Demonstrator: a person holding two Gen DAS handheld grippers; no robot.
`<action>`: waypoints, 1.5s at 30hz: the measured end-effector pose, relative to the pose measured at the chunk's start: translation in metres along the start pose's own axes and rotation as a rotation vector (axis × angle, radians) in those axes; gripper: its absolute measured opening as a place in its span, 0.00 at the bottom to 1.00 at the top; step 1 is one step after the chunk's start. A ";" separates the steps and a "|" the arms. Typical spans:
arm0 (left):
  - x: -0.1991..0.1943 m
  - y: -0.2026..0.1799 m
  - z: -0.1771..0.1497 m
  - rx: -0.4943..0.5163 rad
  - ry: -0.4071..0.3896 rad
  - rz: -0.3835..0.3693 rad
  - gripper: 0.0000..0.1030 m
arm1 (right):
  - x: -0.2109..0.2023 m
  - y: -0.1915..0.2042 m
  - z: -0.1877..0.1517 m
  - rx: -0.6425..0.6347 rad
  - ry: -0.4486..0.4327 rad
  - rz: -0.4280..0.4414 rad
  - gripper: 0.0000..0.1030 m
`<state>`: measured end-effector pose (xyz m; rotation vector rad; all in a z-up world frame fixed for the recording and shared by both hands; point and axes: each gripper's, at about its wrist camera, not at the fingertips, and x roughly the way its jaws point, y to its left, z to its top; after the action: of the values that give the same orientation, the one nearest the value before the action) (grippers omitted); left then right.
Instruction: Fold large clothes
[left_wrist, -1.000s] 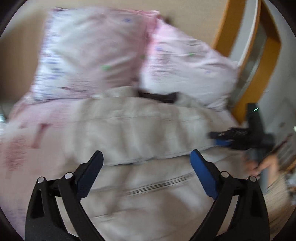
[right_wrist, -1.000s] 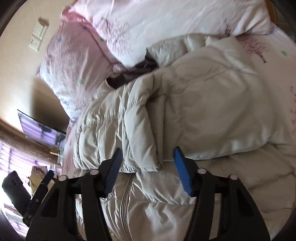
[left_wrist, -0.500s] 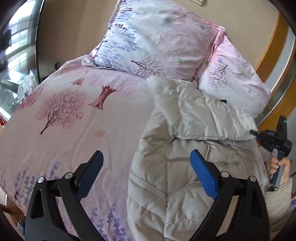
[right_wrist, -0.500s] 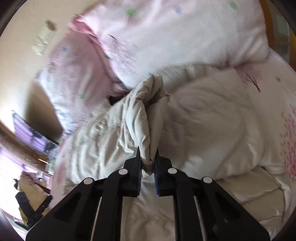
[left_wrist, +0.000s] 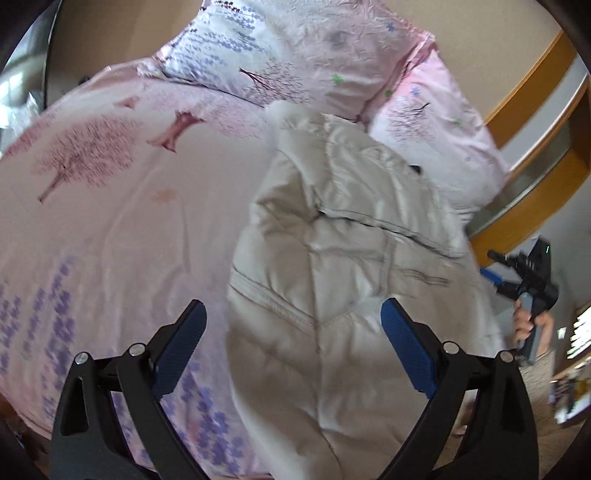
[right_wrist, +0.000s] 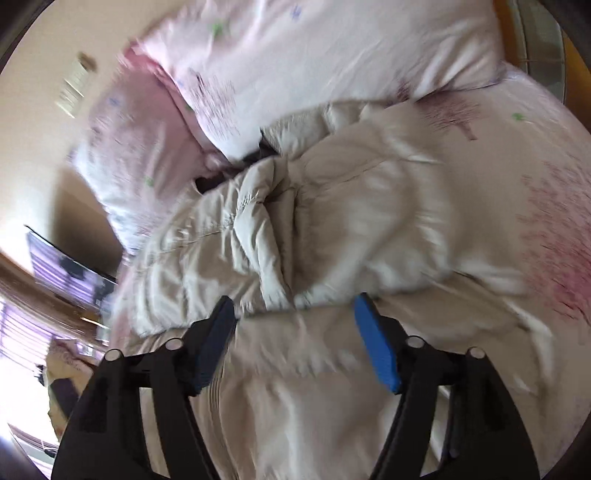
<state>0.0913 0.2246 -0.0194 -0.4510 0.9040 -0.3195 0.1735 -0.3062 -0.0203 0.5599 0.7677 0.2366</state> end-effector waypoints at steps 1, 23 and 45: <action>-0.002 0.001 -0.003 -0.004 0.002 -0.013 0.93 | -0.019 -0.016 -0.008 0.021 -0.011 0.010 0.68; 0.003 -0.006 -0.064 -0.074 0.118 -0.144 0.64 | -0.060 -0.158 -0.110 0.281 0.138 0.185 0.63; -0.053 -0.024 -0.056 -0.031 -0.100 -0.232 0.11 | -0.130 -0.078 -0.115 0.102 -0.122 0.352 0.12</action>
<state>0.0130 0.2143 -0.0010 -0.5974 0.7607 -0.4911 0.0005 -0.3777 -0.0548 0.7986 0.5616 0.4854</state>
